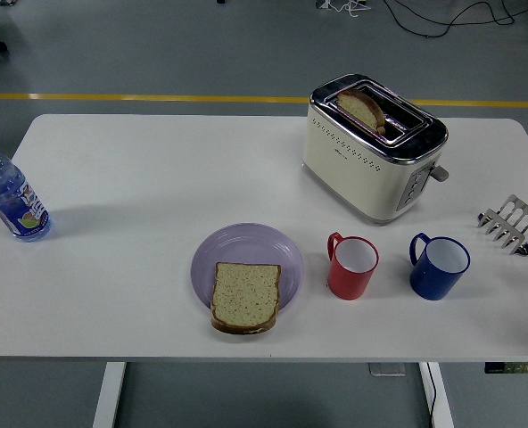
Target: Pick up the cup,pour liquid into bread,place the cup on the desk
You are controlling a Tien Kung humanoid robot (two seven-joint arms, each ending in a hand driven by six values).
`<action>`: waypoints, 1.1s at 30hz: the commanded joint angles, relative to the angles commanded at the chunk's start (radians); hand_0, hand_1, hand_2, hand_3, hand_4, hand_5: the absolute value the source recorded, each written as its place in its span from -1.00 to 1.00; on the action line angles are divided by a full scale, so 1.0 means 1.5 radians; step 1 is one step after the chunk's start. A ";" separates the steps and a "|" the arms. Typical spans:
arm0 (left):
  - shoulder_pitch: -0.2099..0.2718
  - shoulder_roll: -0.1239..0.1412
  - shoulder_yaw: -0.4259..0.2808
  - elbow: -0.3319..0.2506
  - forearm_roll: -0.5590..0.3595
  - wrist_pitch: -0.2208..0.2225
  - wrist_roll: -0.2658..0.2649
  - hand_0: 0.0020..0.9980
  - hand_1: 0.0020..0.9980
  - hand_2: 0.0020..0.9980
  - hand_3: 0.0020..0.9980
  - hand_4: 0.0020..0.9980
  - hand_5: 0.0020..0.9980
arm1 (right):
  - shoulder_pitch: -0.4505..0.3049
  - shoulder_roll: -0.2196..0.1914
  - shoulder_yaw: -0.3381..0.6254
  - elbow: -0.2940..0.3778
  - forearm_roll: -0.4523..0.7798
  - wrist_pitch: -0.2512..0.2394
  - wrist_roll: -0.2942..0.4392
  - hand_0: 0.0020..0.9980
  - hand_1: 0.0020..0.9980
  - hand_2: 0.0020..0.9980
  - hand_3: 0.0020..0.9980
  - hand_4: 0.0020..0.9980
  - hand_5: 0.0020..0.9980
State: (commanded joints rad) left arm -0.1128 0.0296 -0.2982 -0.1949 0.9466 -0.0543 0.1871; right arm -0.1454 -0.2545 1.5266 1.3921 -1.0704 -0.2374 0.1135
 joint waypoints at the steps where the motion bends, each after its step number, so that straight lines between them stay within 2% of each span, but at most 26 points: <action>1: 0.000 0.000 0.000 0.000 0.000 0.000 0.000 0.34 0.48 0.48 0.27 -0.20 1.00 | -0.001 -0.001 -0.002 0.002 -0.003 -0.001 0.001 0.91 0.76 0.91 1.00 1.00 -0.78; 8: -0.002 0.000 -0.004 0.000 0.001 0.001 0.000 0.34 0.48 0.48 0.27 -0.20 1.00 | -0.022 -0.010 -0.064 0.031 -0.009 -0.033 0.027 0.91 0.77 0.92 1.00 1.00 -0.82; 20: -0.010 0.001 -0.010 0.000 0.006 0.001 -0.002 0.34 0.48 0.48 0.27 -0.20 1.00 | -0.009 -0.005 -0.140 0.042 -0.041 -0.048 0.037 0.90 0.76 0.91 1.00 1.00 -0.81; 24: -0.011 0.000 -0.012 0.000 0.006 0.000 -0.002 0.34 0.48 0.48 0.27 -0.20 1.00 | 0.006 -0.001 -0.161 0.029 -0.042 -0.056 0.040 0.90 0.76 0.91 1.00 1.00 -0.81; 33: -0.016 -0.001 -0.015 0.001 0.007 -0.001 -0.003 0.34 0.48 0.48 0.27 -0.20 1.00 | 0.063 0.015 -0.212 -0.042 -0.042 -0.083 0.064 0.89 0.75 0.91 1.00 1.00 -0.81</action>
State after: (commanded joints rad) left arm -0.1372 0.0277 -0.3213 -0.1938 0.9576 -0.0555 0.1822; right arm -0.0515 -0.2313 1.2091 1.3297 -1.1340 -0.3624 0.2095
